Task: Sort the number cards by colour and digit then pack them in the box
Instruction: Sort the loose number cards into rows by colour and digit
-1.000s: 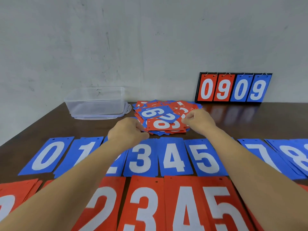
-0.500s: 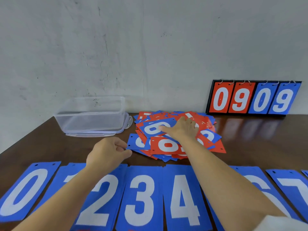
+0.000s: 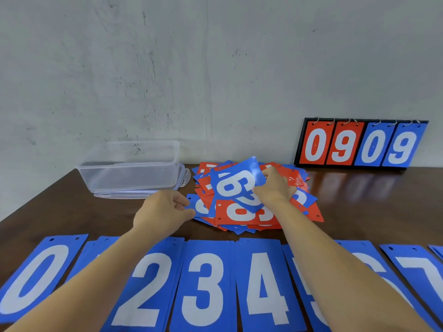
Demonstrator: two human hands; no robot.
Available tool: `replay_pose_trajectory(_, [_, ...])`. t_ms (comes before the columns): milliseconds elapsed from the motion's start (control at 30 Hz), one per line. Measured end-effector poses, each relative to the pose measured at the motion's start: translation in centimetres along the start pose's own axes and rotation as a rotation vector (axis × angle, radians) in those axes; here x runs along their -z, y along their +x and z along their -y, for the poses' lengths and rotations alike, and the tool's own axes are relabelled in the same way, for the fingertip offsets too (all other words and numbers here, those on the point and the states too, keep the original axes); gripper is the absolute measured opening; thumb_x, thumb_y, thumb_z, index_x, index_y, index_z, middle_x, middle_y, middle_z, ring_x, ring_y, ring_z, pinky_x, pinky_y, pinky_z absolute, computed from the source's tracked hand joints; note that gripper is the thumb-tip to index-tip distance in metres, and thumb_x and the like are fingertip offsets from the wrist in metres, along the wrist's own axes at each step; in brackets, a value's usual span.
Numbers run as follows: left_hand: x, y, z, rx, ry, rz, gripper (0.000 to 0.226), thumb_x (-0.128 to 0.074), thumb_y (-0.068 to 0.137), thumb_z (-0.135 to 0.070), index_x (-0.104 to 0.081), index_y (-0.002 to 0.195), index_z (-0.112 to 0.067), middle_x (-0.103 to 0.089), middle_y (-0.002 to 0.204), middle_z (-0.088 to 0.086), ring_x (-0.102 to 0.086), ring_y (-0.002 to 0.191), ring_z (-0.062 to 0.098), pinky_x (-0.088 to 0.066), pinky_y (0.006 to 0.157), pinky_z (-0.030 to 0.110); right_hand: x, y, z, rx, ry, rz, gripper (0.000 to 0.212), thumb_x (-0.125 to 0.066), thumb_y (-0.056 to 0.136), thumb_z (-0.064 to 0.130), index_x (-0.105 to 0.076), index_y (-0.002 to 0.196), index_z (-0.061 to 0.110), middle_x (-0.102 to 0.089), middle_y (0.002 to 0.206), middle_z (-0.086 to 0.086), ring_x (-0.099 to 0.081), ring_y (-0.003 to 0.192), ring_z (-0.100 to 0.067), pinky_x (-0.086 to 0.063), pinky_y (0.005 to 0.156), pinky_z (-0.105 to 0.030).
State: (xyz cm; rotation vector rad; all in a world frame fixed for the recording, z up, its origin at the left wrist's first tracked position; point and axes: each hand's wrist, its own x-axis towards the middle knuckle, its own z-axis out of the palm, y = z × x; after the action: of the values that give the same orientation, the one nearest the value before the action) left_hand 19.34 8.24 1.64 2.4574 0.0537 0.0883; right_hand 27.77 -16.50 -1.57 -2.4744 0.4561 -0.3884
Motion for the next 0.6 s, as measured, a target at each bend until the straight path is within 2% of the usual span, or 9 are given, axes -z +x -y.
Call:
replay_pose_trajectory(67, [-0.2, 0.4, -0.5, -0.012, -0.016, -0.001, 0.028, -0.075, 0.081, -0.033, -0.068, 0.105, -0.021, -0.069, 0.092, -0.005, -0.063, 0.084, 0.009, -0.053, 0.078, 0.028, 0.8, -0.1, -0.8, 0.032, 0.164, 0.015, 0.016, -0.064, 0.082, 0.015, -0.053, 0.093, 0.017, -0.060, 0.087, 0.003, -0.056, 0.088, -0.022, -0.035, 0.085, -0.038])
replay_pose_trajectory(133, [-0.4, 0.7, -1.2, -0.036, -0.039, -0.010, 0.031, -0.075, 0.081, -0.033, -0.067, 0.108, -0.020, -0.069, 0.098, -0.003, -0.063, 0.088, 0.011, -0.053, 0.080, 0.031, 2.2, -0.4, -1.1, 0.065, 0.395, 0.061, 0.012, -0.065, 0.081, 0.010, -0.058, 0.091, 0.013, -0.065, 0.087, 0.001, -0.063, 0.084, -0.022, -0.051, 0.082, -0.042])
replay_pose_trajectory(167, [-0.5, 0.8, -1.5, -0.057, -0.056, -0.035, 0.035, -0.075, 0.081, -0.035, -0.065, 0.111, -0.020, -0.069, 0.104, -0.002, -0.063, 0.094, 0.013, -0.053, 0.083, 0.032, 3.2, -0.7, -1.1, 0.070, 0.478, 0.091, 0.013, -0.066, 0.083, 0.008, -0.061, 0.094, 0.013, -0.067, 0.089, 0.001, -0.064, 0.083, -0.019, -0.055, 0.078, -0.039])
replay_pose_trajectory(233, [-0.4, 1.4, -2.3, -0.140, -0.062, -0.140, 0.051, -0.074, 0.079, -0.045, -0.061, 0.121, -0.021, -0.064, 0.118, 0.000, -0.056, 0.113, 0.020, -0.049, 0.093, 0.040, 5.6, -1.3, -0.5, 0.090, 0.570, 0.191, 0.015, -0.066, 0.087, 0.006, -0.063, 0.100, 0.014, -0.067, 0.088, 0.004, -0.065, 0.079, -0.012, -0.055, 0.068, -0.026])
replay_pose_trajectory(333, [0.0, 2.0, -4.2, -0.261, 0.011, -0.209, 0.068, -0.067, 0.083, -0.050, -0.045, 0.141, -0.022, -0.051, 0.139, -0.001, -0.039, 0.132, 0.025, -0.035, 0.107, 0.047, 8.6, -2.3, 0.6, 0.142, 0.560, 0.349, 0.017, -0.067, 0.088, 0.009, -0.065, 0.103, 0.016, -0.071, 0.096, 0.003, -0.068, 0.086, -0.012, -0.054, 0.066, -0.021])
replay_pose_trajectory(400, [0.0, 2.2, -5.5, -0.310, -0.113, -0.080, 0.057, -0.063, 0.090, -0.042, -0.048, 0.139, -0.018, -0.057, 0.132, -0.004, -0.050, 0.125, 0.020, -0.043, 0.103, 0.042, 9.9, -3.1, 1.5, 0.166, 0.544, 0.424, 0.013, -0.066, 0.088, 0.008, -0.066, 0.098, 0.017, -0.072, 0.096, 0.002, -0.068, 0.084, -0.010, -0.052, 0.063, -0.019])
replay_pose_trajectory(467, [-0.1, 1.8, -6.2, -0.305, -0.344, 0.081, 0.028, -0.059, 0.095, -0.029, -0.065, 0.118, -0.014, -0.070, 0.106, -0.006, -0.067, 0.100, 0.014, -0.055, 0.082, 0.028, 10.7, -3.8, 2.1, 0.187, 0.537, 0.437, 0.010, -0.066, 0.088, 0.008, -0.067, 0.096, 0.014, -0.072, 0.091, 0.003, -0.067, 0.074, -0.005, -0.049, 0.057, -0.014])
replay_pose_trajectory(500, [-0.2, 1.6, -6.4, -0.279, -0.439, 0.122, 0.019, -0.058, 0.096, -0.023, -0.070, 0.107, -0.013, -0.073, 0.095, -0.004, -0.070, 0.088, 0.013, -0.056, 0.072, 0.024, 11.0, -4.1, 2.3, 0.186, 0.569, 0.419, 0.009, -0.067, 0.088, 0.010, -0.067, 0.097, 0.011, -0.072, 0.089, 0.002, -0.067, 0.070, -0.004, -0.049, 0.055, -0.014])
replay_pose_trajectory(600, [-0.5, 1.3, -6.4, -0.133, -0.689, 0.127, 0.009, -0.064, 0.092, -0.015, -0.073, 0.089, -0.013, -0.075, 0.092, 0.006, -0.071, 0.080, 0.019, -0.056, 0.069, 0.030, 10.9, -5.1, 2.6, 0.086, 0.768, 0.382, 0.016, -0.071, 0.086, 0.026, -0.066, 0.094, 0.012, -0.074, 0.084, -0.002, -0.066, 0.067, -0.009, -0.050, 0.060, -0.019])
